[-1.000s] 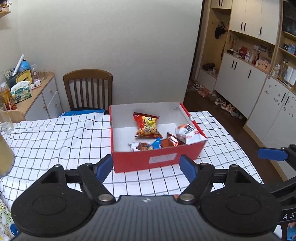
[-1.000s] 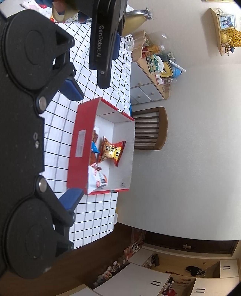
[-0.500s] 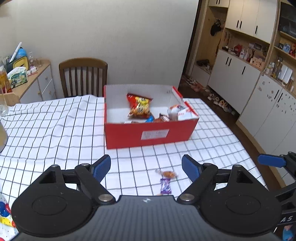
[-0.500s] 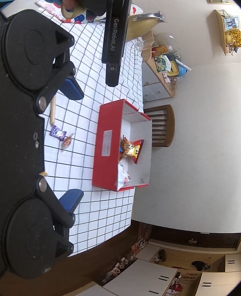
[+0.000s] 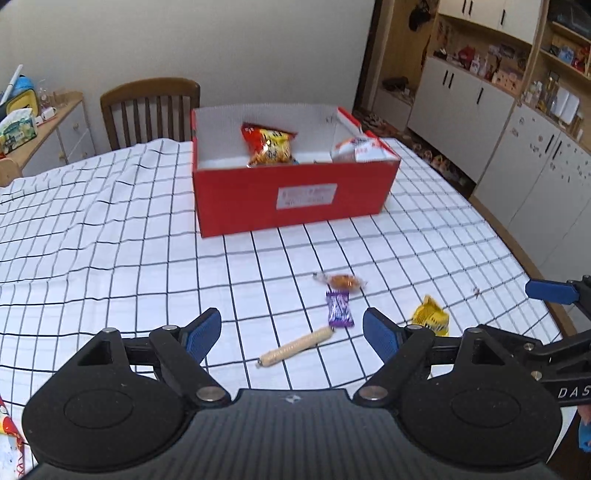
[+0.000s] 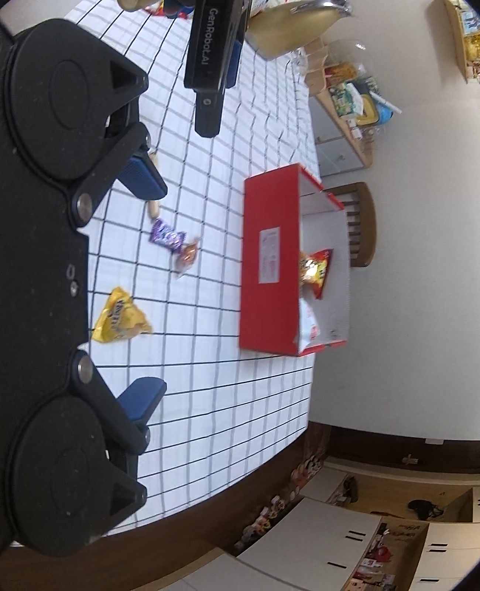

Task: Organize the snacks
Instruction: 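Grasp the sausage stick with the left tool while the right tool grasps the yellow M&M's bag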

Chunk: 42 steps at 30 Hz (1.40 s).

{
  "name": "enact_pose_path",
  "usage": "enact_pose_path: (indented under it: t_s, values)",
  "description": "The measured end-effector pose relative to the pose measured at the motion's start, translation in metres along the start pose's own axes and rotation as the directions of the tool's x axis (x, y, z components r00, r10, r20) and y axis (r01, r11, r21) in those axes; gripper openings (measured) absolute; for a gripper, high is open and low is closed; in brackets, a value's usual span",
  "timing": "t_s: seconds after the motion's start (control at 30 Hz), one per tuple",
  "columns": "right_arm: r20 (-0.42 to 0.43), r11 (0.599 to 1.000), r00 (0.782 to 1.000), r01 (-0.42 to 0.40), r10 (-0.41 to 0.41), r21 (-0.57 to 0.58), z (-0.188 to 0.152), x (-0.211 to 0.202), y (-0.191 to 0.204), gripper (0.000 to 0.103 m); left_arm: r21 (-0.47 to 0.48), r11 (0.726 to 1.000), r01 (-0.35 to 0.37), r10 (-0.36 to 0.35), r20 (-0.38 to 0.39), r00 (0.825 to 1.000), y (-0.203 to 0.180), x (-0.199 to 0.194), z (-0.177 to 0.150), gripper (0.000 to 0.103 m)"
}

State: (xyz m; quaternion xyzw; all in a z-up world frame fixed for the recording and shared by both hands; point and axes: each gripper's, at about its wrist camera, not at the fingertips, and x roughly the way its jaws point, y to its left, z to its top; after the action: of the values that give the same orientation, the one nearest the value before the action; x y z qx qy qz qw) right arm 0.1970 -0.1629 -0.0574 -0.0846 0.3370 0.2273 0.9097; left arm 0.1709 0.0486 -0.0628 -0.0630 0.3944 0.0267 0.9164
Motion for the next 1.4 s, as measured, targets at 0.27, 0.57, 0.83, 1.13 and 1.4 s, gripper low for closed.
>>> enact_pose_path:
  t_s: [0.27,0.57,0.83,1.13,1.4]
  values:
    - [-0.042,0.999,0.999,0.013,-0.012,0.034,-0.021,0.021,-0.010,0.100,0.004,1.000,-0.017,0.017,-0.084,0.996,0.003,0.033,-0.016,0.084]
    - [-0.098,0.998,0.995,0.008,-0.001,0.069,-0.032,0.048,-0.019,0.090,0.066,0.998,0.001,0.008,-0.135,0.991,0.003,0.065,-0.026,0.084]
    - [-0.147,0.997,0.989,0.008,0.003,0.072,-0.034,0.072,-0.026,0.082,0.197,0.979,0.053,-0.024,-0.145,0.989,-0.006,0.088,-0.022,0.080]
    - [-0.180,0.997,0.983,-0.013,0.027,0.079,-0.030,0.088,-0.032,0.074,0.378,0.911,0.164,-0.088,-0.209,0.974,-0.018,0.107,-0.018,0.055]
    - [-0.199,0.995,0.979,-0.031,0.049,0.093,-0.028,0.099,-0.035,0.065,0.428,0.865,0.260,-0.140,-0.291,0.946,-0.019,0.117,-0.013,0.038]
